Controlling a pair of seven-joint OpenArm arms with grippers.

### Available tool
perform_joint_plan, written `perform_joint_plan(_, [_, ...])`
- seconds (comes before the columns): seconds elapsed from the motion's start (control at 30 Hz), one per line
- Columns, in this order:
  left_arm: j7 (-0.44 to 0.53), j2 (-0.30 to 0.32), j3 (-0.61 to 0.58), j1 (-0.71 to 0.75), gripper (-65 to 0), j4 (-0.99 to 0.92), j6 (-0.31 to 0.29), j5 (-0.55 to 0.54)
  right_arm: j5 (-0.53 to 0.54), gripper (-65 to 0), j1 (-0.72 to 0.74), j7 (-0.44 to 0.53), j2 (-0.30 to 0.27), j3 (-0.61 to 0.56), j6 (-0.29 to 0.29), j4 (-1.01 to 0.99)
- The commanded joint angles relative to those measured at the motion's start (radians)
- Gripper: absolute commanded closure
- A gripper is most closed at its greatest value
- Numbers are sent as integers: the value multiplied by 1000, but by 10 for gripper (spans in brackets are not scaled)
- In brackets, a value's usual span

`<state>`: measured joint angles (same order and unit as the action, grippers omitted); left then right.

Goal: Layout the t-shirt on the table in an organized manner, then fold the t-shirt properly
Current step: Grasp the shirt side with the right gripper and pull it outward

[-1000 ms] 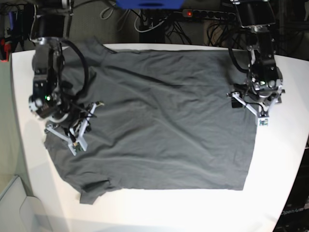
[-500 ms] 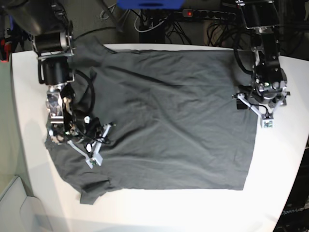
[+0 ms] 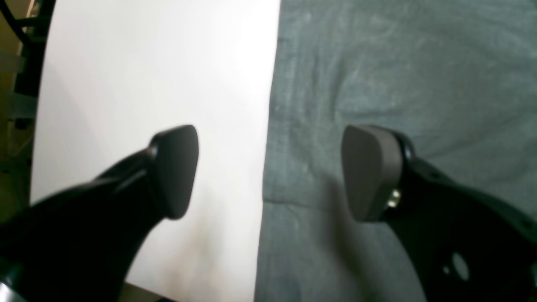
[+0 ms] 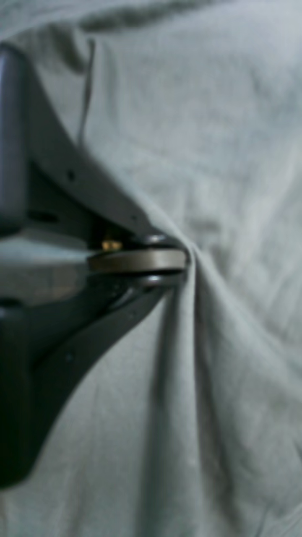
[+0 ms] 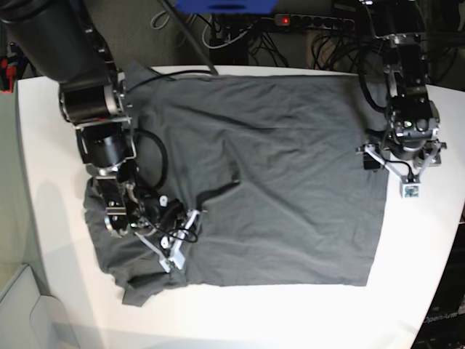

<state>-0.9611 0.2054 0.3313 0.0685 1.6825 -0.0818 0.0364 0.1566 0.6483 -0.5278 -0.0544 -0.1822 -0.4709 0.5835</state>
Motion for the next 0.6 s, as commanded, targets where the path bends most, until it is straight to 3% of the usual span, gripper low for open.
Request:
perform_joint_plan(0.0, [17, 13, 2, -17, -518, 20, 4, 3, -10, 0, 21, -32, 15, -6, -4, 0])
perform_joint_plan(0.13, [-23, 13, 2, -22, -518, 20, 3, 3, -10, 0, 49, -45, 32, -73, -4, 6])
perform_joint_plan(0.27, [-35, 13, 2, -25, -518, 21, 1, 3, -5, 0, 54, -105, -5, -115, -4, 88])
perform_joint_plan(0.57, [-34, 4, 2, -37, -518, 26, 0, -5, -9, 0, -242, -397, -177, 2, -2, 858])
